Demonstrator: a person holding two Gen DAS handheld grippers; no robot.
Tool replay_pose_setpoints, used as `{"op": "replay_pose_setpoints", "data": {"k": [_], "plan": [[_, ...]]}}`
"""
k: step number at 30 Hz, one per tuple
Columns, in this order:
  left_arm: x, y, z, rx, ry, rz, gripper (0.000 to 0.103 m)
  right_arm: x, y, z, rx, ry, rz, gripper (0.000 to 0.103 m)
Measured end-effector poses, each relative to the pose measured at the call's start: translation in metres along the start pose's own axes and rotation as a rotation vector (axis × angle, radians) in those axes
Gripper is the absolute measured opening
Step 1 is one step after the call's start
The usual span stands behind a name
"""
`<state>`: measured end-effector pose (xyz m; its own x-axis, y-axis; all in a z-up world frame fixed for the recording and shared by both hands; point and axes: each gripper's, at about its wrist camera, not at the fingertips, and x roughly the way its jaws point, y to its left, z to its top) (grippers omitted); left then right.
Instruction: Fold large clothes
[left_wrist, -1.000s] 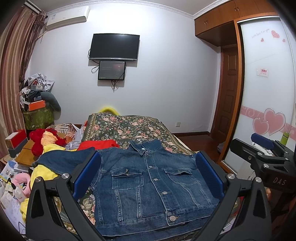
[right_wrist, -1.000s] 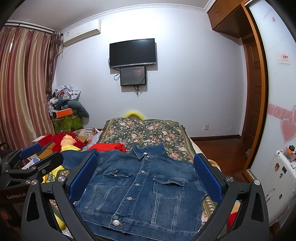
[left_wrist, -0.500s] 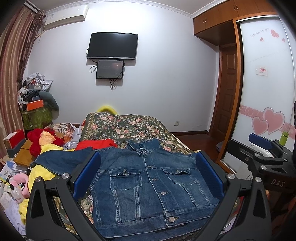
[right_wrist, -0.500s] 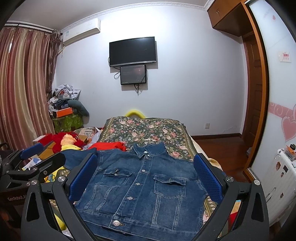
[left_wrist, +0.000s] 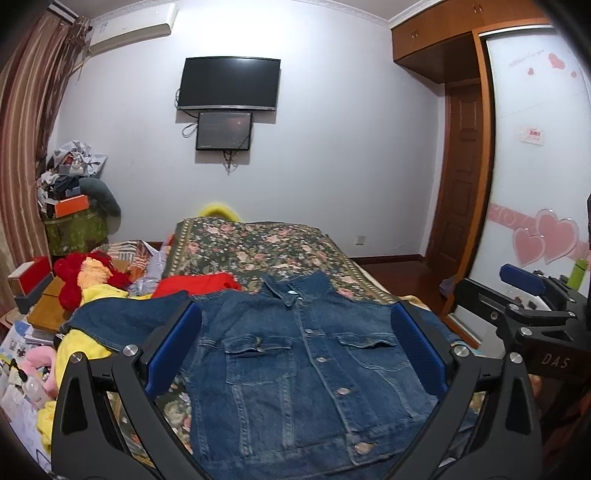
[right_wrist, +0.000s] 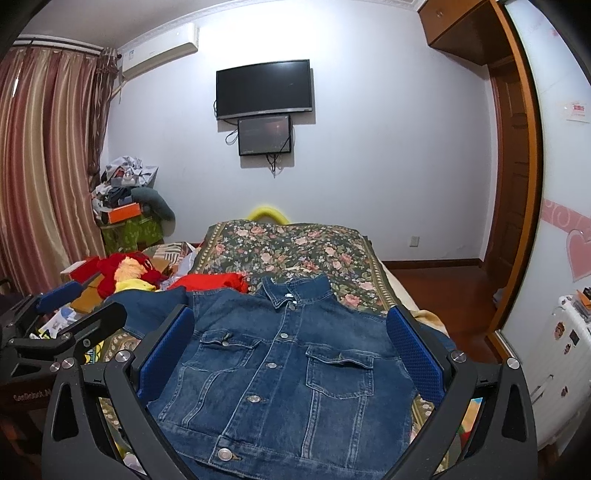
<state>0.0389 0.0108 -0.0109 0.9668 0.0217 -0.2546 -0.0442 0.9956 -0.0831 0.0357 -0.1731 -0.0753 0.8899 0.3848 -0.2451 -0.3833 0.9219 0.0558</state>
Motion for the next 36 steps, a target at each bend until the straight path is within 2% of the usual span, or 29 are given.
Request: {"op": "replay_pose_setpoints", "data": {"k": [7, 13, 16, 19, 21, 27, 31, 36], "plan": [[0.029, 0.031, 0.008, 0.004, -0.041, 0.090, 0.103, 0.041, 0.003, 0.002, -0.017, 0.055, 0.015, 0.103], [0.066, 0.082, 0.008, 0.022, -0.012, 0.184, 0.103, 0.094, 0.001, 0.001, 0.006, 0.145, 0.042, 0.103], [0.087, 0.112, -0.005, -0.049, 0.056, 0.184, 0.103, 0.126, 0.000, -0.001, 0.043, 0.198, 0.015, 0.103], [0.117, 0.153, -0.027, -0.124, 0.164, 0.243, 0.103, 0.159, 0.003, -0.002, 0.038, 0.272, 0.029, 0.103], [0.131, 0.181, -0.039, -0.170, 0.197, 0.288, 0.103, 0.176, 0.004, -0.005, 0.029, 0.300, 0.032, 0.103], [0.154, 0.251, -0.070, -0.213, 0.320, 0.413, 0.103, 0.229, 0.003, -0.016, 0.012, 0.426, 0.042, 0.103], [0.172, 0.294, -0.088, -0.277, 0.388, 0.380, 0.103, 0.259, -0.008, -0.023, 0.047, 0.505, 0.030, 0.103], [0.190, 0.362, -0.109, -0.511, 0.493, 0.277, 0.099, 0.277, -0.026, -0.029, 0.107, 0.551, -0.002, 0.103]]}}
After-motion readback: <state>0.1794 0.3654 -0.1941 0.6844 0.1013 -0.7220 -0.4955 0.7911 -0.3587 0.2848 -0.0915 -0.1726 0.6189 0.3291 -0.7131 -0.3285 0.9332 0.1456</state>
